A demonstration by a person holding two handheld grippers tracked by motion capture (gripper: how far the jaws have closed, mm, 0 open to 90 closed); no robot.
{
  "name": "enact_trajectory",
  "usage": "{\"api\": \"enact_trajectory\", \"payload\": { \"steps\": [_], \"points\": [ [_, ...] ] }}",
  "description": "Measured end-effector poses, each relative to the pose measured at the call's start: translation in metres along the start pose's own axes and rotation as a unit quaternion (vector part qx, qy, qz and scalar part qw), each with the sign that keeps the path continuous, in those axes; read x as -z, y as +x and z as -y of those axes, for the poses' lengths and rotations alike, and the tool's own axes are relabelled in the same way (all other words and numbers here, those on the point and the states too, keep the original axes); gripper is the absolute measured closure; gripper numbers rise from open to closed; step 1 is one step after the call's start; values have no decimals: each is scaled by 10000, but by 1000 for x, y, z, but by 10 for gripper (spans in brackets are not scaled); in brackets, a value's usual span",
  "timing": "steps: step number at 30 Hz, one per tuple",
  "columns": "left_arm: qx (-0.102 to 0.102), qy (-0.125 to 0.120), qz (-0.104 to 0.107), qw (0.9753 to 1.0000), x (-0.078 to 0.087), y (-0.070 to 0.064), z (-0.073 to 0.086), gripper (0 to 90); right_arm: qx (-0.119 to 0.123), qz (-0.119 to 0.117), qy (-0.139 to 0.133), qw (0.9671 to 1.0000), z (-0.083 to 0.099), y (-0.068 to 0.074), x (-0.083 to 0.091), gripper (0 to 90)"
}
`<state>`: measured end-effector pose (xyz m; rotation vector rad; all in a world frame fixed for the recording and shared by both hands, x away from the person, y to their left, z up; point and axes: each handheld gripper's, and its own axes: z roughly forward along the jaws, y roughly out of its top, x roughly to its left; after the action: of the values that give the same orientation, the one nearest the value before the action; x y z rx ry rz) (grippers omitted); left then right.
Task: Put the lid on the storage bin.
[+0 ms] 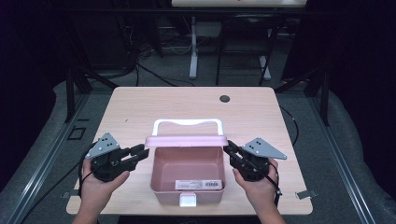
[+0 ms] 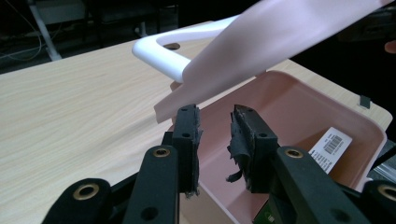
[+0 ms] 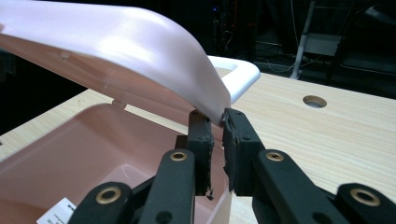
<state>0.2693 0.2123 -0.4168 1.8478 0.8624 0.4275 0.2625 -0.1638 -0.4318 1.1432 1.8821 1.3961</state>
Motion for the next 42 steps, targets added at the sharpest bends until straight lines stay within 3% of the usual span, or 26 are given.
{"api": "enact_trajectory", "payload": {
  "steps": [10, 22, 31, 34, 42],
  "points": [
    [-185, -143, -19, 9997, 8, -11, -6, 735, 1, -17, 6, 10000, 3, 0, 1, 804],
    [-224, -222, -36, 9995, 13, -14, -9, 774, -57, -75, 22, 10000, 4, -2, 2, 786],
    [-220, -181, -29, 9996, 13, -13, -11, 778, -67, -89, 111, 9999, 6, -6, 8, 784],
    [-214, -51, 41, 9997, 12, -12, -15, 770, -79, -49, 88, 9999, 5, -9, 15, 784],
    [-240, 62, -25, 9997, 12, -13, -17, 777, -165, 35, -42, 9998, 2, -18, 26, 778]
  ]
}}
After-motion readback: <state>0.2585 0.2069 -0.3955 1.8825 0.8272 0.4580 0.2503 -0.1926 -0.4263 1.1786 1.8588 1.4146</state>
